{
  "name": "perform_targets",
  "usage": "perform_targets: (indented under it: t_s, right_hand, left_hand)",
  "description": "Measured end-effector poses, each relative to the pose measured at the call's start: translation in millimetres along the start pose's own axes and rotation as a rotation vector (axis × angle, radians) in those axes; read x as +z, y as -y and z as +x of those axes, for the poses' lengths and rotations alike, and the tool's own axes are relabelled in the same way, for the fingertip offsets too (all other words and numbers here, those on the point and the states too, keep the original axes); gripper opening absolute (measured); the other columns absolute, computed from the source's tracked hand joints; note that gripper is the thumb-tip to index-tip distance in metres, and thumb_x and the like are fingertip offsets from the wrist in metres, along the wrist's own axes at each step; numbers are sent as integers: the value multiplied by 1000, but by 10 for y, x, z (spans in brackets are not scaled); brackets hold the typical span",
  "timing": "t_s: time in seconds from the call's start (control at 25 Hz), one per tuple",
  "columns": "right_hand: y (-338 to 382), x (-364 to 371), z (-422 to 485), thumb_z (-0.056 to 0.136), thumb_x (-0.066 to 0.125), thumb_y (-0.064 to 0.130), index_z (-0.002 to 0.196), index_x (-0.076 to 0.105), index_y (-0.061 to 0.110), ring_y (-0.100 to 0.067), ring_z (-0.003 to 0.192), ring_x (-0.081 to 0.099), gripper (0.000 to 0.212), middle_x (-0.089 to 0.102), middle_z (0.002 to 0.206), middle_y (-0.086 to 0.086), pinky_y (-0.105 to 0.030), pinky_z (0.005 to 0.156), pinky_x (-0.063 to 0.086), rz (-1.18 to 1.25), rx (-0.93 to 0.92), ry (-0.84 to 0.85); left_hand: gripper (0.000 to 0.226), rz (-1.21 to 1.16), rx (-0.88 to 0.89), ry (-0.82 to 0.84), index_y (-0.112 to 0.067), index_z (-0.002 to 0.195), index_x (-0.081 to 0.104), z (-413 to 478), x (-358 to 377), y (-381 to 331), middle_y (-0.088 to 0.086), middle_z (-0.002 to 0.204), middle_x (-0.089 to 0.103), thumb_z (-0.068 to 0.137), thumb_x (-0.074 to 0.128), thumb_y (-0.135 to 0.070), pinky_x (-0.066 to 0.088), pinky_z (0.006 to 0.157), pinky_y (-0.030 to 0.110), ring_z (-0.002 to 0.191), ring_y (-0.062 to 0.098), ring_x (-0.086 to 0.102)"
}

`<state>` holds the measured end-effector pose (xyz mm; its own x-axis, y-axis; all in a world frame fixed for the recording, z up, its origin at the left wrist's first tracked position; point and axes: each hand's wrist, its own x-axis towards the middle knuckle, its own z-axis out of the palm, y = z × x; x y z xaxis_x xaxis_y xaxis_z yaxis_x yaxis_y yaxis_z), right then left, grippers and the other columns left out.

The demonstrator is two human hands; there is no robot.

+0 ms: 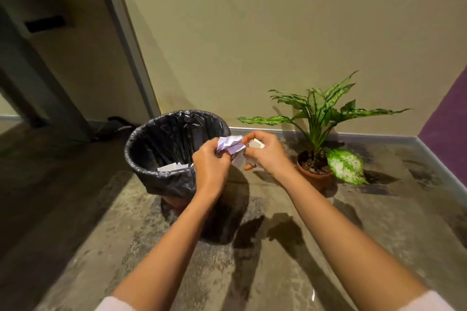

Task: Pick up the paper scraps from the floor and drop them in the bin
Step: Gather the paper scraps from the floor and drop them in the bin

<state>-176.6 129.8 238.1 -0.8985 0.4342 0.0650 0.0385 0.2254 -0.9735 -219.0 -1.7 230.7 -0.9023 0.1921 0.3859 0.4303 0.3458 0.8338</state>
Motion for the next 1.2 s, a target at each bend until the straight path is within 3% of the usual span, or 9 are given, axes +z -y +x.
perform_targets:
  t_s: [0.12, 0.24, 0.4, 0.48, 0.6, 0.76, 0.88, 1.0, 1.2]
  right_hand:
    - [422, 308, 391, 75, 71, 7, 67, 62, 29, -11, 58, 64, 25, 61, 77, 3, -22, 48, 54, -103, -171, -75]
    - [590, 640, 728, 78, 69, 15, 72, 61, 36, -17, 83, 63, 23, 55, 91, 0, -27, 69, 51, -276, -254, -106]
    - [585, 957, 1038, 76, 74, 19, 96, 72, 32, -28, 101, 57, 24, 46, 105, -5, -34, 86, 53, -385, -162, 44]
    - [541, 1055, 1111, 73, 79, 22, 106, 70, 35, -28, 112, 52, 37, 44, 113, -6, -30, 94, 45, -451, -103, 134]
    - [459, 1127, 1157, 70, 81, 23, 115, 67, 36, -27, 118, 50, 49, 46, 127, -9, -24, 89, 38, -471, -66, 239]
    - [362, 1063, 1114, 72, 79, 18, 118, 65, 33, -22, 109, 57, 50, 57, 130, -5, -28, 88, 46, -449, -89, 261]
    - [307, 887, 1003, 74, 77, 15, 119, 64, 30, -21, 114, 56, 50, 60, 125, -3, -28, 90, 46, -446, -105, 184]
    - [223, 594, 809, 74, 76, 14, 118, 64, 27, -21, 106, 58, 47, 60, 118, -6, -31, 88, 48, -426, -117, 91]
    - [-16, -59, 306, 76, 77, 14, 106, 67, 23, -19, 96, 60, 32, 63, 105, -2, -37, 81, 54, -388, 17, 16]
  left_hand:
    - [22, 38, 20, -100, -12, 90, 73, 532, -310, -20, 5, 74, 70, 78, 58, -2, 40, 64, 31, 66, 18, 52]
    - [9, 121, 7, -97, -12, 83, 69, 941, -571, 172, 4, 72, 66, 81, 61, -8, 43, 64, 36, 69, 26, 56]
    - [7, 254, -57, -27, -18, 84, 61, 1135, -766, 545, 4, 81, 69, 80, 64, -23, 50, 66, 38, 80, 32, 63]
    - [24, 364, -109, 14, -22, 103, 64, 1155, -791, 715, 4, 100, 71, 81, 67, -28, 52, 75, 38, 92, 31, 65]
    - [48, 482, -189, 72, -29, 127, 57, 1155, -792, 893, -4, 123, 66, 81, 64, -20, 53, 87, 40, 108, 25, 63]
    - [56, 537, -176, 83, -33, 132, 53, 1048, -762, 918, -8, 125, 66, 80, 60, -12, 54, 88, 44, 110, 23, 63]
    - [50, 512, -111, 86, -35, 129, 55, 929, -665, 769, -11, 122, 66, 82, 62, -19, 54, 88, 43, 107, 19, 65]
    - [36, 407, 42, 81, -33, 120, 62, 743, -453, 540, -13, 113, 69, 85, 65, -23, 55, 84, 38, 100, 12, 66]
    - [24, 173, 215, 178, -25, 109, 68, 248, 10, 198, -9, 98, 69, 86, 67, -19, 54, 76, 35, 83, 9, 64]
